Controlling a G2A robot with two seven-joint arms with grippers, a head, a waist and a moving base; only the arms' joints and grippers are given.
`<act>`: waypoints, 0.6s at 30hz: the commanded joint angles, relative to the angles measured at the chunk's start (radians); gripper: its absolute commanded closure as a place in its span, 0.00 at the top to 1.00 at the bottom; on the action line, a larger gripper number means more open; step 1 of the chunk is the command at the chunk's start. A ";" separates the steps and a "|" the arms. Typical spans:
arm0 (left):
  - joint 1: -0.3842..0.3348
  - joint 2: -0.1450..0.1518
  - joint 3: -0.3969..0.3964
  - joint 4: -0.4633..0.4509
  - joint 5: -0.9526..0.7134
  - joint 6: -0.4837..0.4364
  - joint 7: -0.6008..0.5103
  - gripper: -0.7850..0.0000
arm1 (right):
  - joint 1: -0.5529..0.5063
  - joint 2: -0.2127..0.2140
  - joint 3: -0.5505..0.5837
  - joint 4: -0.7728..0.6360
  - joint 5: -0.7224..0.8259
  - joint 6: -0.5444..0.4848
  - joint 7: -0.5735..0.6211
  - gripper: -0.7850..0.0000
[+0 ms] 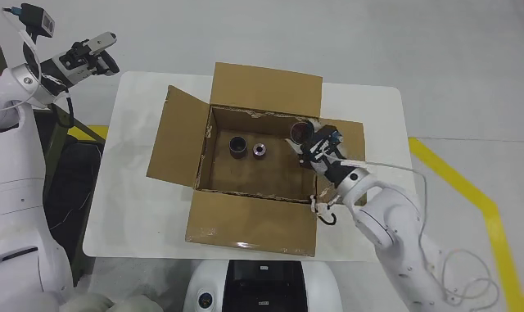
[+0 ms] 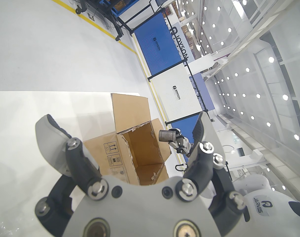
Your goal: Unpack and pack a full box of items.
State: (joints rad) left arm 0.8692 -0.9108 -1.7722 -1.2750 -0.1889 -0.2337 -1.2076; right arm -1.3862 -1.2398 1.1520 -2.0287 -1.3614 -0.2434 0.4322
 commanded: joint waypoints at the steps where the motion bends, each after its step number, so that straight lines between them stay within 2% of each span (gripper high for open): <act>1: 0.000 0.000 0.000 0.000 0.000 0.000 0.000 1.00 | 0.016 -0.003 -0.020 0.021 0.002 0.005 0.004 0.00; 18: 0.000 0.000 0.000 0.000 0.000 0.000 0.000 1.00 | 0.157 -0.035 -0.136 0.234 0.052 0.037 0.104 0.00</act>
State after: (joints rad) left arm 0.8692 -0.9108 -1.7722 -1.2750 -0.1889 -0.2337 -1.2076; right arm -1.2410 -1.2726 1.0238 -1.8122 -1.3129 -0.2068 0.5260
